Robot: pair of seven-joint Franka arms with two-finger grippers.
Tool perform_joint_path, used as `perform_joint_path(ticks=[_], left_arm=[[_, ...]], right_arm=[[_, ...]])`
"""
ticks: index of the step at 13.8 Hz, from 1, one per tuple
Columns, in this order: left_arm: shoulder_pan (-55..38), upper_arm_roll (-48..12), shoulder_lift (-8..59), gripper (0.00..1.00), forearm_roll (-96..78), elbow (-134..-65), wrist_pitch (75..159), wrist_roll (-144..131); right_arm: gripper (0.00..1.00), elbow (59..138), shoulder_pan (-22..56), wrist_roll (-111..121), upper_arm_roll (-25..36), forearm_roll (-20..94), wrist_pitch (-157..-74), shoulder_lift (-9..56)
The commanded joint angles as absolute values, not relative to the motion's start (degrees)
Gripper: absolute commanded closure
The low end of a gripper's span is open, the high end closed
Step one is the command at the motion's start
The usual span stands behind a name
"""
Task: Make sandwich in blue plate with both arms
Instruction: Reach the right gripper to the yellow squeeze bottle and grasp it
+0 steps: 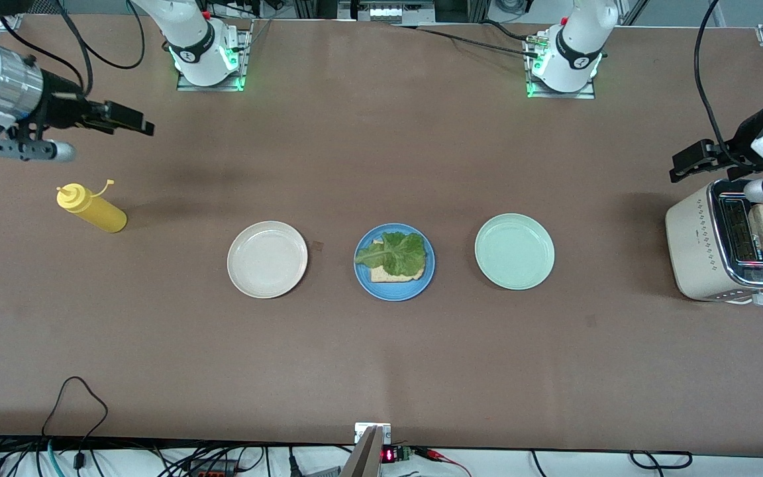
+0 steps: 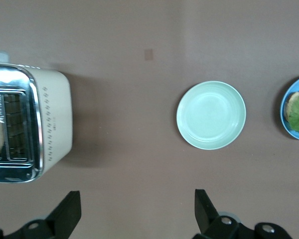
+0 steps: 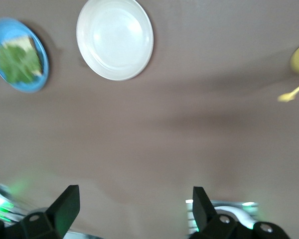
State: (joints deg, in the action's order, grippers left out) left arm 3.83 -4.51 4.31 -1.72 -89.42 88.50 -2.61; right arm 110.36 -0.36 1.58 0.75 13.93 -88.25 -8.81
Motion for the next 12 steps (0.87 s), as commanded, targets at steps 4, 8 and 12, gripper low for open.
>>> perform_joint_path(ticks=[4,8,12], left_arm=[[3.25,-4.92,9.66,0.0,-4.83,-88.42,99.1,-0.53],[4.3,-4.75,10.81,0.0,-4.13,-88.94,104.33,-0.8],[5.27,-4.04,8.18,0.0,-4.04,-88.68,100.2,-0.7]], right_arm=[[0.0,113.11,-10.71,33.35,0.0,9.76,-92.18,-7.3],[0.0,113.82,-17.56,53.22,0.18,9.76,-96.32,-3.79],[0.0,113.82,-21.87,72.82,0.35,10.37,-100.63,-0.8]])
